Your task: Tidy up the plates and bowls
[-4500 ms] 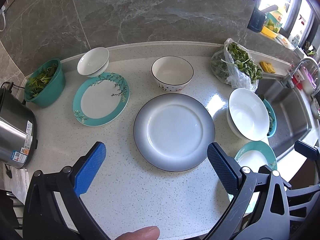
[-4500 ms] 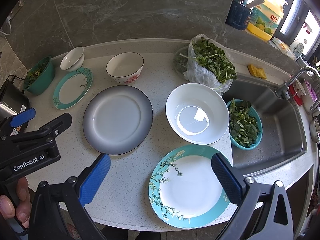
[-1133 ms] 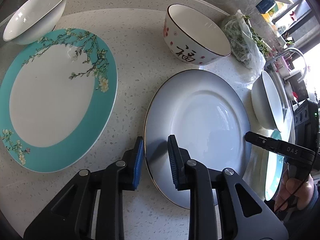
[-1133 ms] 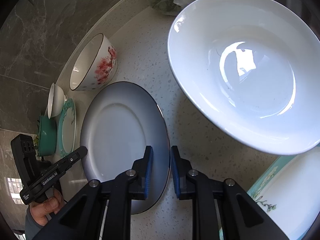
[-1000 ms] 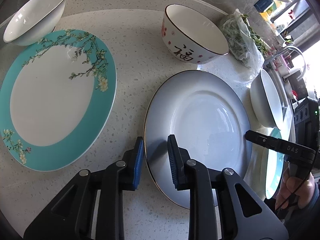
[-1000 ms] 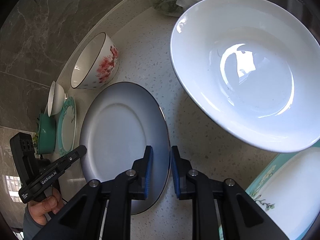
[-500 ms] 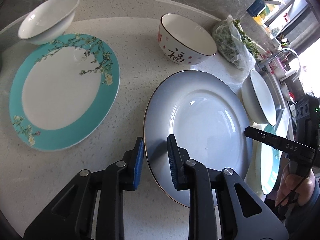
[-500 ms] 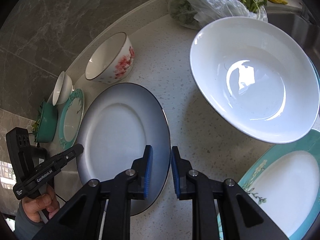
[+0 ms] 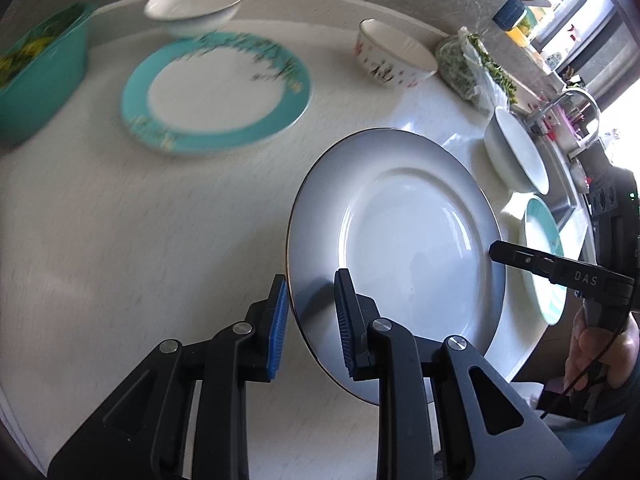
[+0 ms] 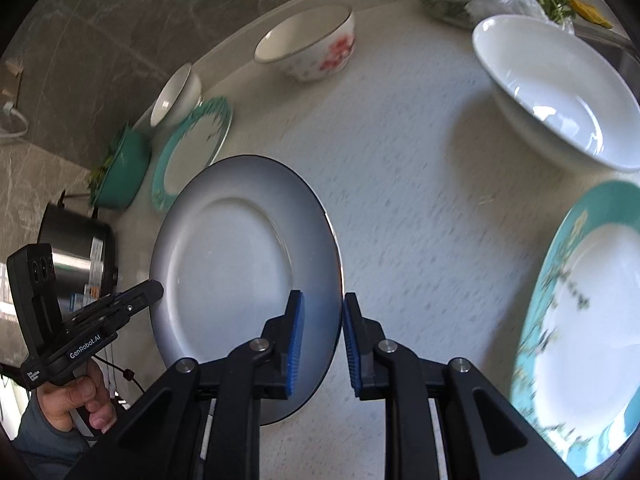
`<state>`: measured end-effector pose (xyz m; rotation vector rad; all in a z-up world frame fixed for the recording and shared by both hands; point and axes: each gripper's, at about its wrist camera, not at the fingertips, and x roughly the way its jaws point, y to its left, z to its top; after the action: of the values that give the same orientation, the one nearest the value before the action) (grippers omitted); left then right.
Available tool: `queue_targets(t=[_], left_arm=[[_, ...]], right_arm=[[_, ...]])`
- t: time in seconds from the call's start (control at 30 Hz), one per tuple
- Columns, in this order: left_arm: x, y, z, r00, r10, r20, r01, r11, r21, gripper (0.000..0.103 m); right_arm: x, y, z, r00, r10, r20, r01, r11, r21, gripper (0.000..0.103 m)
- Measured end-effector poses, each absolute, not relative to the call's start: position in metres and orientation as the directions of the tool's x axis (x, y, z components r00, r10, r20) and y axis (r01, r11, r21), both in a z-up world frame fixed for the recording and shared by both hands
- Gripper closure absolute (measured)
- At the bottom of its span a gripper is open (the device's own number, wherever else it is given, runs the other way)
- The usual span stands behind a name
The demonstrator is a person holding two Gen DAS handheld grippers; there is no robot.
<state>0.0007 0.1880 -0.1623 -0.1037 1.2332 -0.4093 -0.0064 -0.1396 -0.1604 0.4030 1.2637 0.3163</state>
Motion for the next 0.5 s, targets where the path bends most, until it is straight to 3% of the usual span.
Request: queue_targets(t=[0.5], left_arm=[[-0.051, 0.233, -0.185, 0.275, -0.336, -0.901, 0.242, 0.931, -0.273, 0.083]], right_arm=[[-0.041, -0.103, -0.176, 0.261, 0.421, -0.869, -0.059, 0.905, 0.421, 0.081]])
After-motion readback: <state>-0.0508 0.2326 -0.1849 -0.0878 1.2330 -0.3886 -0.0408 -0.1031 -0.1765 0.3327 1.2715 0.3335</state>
